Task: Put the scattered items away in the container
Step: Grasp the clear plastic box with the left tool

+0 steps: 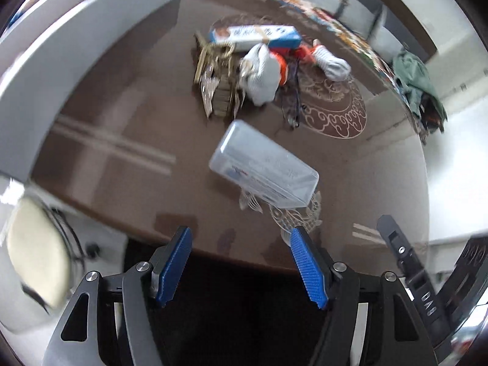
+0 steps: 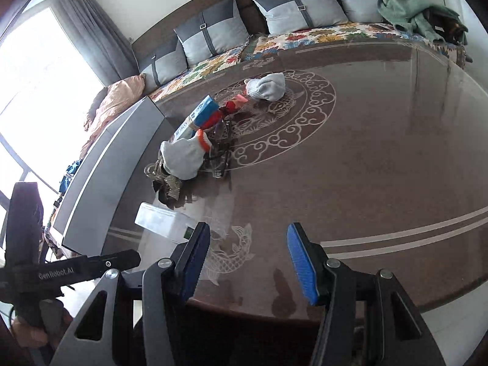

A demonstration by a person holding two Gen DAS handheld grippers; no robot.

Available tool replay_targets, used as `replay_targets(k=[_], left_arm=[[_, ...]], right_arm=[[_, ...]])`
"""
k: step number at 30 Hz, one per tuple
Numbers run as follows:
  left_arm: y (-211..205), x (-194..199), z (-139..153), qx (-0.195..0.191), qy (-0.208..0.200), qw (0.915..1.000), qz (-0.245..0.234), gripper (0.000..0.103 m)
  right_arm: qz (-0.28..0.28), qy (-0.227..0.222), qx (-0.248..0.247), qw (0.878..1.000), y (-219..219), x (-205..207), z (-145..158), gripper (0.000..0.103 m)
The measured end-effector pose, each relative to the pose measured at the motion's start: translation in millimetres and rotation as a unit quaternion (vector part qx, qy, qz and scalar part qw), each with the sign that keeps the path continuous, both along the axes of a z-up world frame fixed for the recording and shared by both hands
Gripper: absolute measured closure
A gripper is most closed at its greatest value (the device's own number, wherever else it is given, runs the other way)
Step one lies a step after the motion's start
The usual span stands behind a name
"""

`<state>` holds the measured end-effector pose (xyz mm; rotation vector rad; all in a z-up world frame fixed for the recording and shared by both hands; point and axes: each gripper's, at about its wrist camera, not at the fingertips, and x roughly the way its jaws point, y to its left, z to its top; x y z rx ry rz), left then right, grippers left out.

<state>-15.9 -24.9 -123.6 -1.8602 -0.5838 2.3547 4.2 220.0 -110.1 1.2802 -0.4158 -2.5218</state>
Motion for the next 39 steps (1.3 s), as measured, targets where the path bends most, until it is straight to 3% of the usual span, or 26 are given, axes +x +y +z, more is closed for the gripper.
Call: replay_targets(k=[3, 7, 13, 20, 32, 39], left_arm=[[0, -1, -6, 0.029, -0.035, 0.997, 0.062, 0.037], [5, -7, -10, 0.037, -0.07, 0.9883, 0.131, 0.037], [6, -16, 0, 0.06, -0.069, 0.9694, 0.228, 0.037], [17, -31, -18, 0.072, -0.095, 0.9568, 0.265, 0.036], [21, -54, -48, 0.033, -0.118, 0.9695, 0.212, 0.036], [16, -61, -31, -0.051, -0.08, 0.9839, 0.152, 0.036]], right_arm=[[-0.004, 0.006, -0.004, 1.0, 1, 0, 0, 0.049], [-0.002, 0.008, -0.009, 1.0, 2, 1, -3, 0.049], [-0.004, 0.017, -0.013, 1.0, 5, 3, -2, 0.049], [-0.004, 0.014, -0.017, 1.0, 6, 1, -5, 0.049], [-0.004, -0.006, -0.011, 1.0, 4, -3, -16, 0.049], [0.007, -0.014, -0.006, 1.0, -1, -5, -20, 0.049]])
